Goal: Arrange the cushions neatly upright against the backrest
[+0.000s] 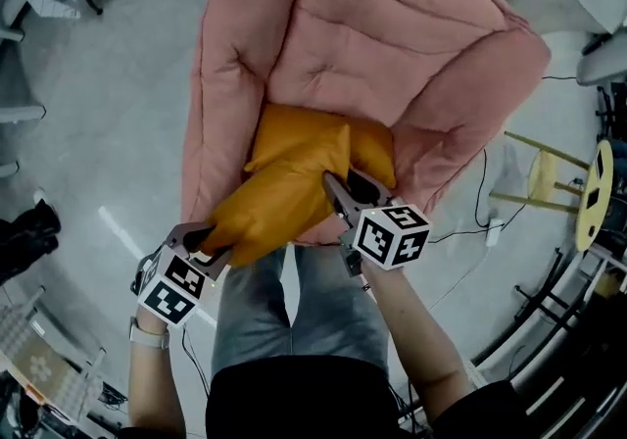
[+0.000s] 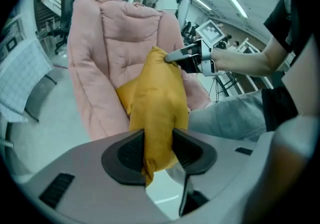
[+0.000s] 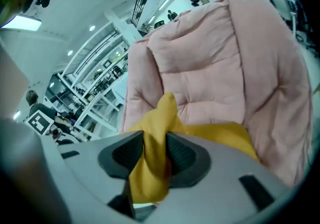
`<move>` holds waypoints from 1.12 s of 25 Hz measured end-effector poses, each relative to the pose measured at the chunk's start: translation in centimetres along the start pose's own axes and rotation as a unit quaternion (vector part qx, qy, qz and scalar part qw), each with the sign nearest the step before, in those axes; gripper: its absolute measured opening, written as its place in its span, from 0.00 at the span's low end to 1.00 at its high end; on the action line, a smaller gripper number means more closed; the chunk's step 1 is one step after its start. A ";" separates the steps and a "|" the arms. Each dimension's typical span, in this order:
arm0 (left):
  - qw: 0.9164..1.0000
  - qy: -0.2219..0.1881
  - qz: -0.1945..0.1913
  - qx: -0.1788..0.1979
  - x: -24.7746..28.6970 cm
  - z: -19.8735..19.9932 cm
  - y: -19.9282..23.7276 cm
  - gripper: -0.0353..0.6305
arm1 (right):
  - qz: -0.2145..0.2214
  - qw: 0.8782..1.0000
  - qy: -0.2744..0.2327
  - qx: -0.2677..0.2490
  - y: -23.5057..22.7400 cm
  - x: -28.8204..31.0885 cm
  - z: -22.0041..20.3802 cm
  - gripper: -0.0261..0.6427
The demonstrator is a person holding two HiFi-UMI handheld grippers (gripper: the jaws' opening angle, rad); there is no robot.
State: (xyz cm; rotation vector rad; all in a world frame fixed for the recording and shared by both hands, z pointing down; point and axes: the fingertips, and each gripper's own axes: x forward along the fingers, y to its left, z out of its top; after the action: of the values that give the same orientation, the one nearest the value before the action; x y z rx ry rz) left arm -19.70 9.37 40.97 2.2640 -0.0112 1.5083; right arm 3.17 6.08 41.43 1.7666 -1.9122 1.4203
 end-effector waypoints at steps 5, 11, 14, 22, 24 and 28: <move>0.996 0.017 0.016 0.090 0.6 8.0 2.2 0.30 | -0.050 0.996 -0.067 0.037 -4.8 -3.3 4.5 0.26; 0.973 0.036 0.070 0.216 3.3 17.7 5.8 0.30 | -0.107 0.979 -0.151 0.080 -10.9 -6.2 8.5 0.26; 0.959 0.041 0.092 0.267 5.0 21.8 7.8 0.30 | -0.129 0.969 -0.183 0.101 -13.4 -6.7 9.7 0.25; 0.937 0.054 0.134 0.318 8.9 27.3 13.2 0.31 | -0.162 0.959 -0.196 0.124 -16.5 -4.9 11.3 0.24; 0.932 0.067 0.139 0.328 10.0 27.9 14.1 0.31 | -0.171 0.959 -0.186 0.127 -17.3 -4.3 11.0 0.24; 0.931 0.084 0.121 0.333 11.3 28.2 14.7 0.34 | -0.184 0.958 -0.158 0.149 -19.0 -3.0 9.8 0.23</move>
State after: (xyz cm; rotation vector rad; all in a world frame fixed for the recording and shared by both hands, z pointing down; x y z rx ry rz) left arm 6.37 -11.23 46.75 2.7057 0.3332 2.0750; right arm 24.55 4.15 43.89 2.4659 -1.4272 1.4075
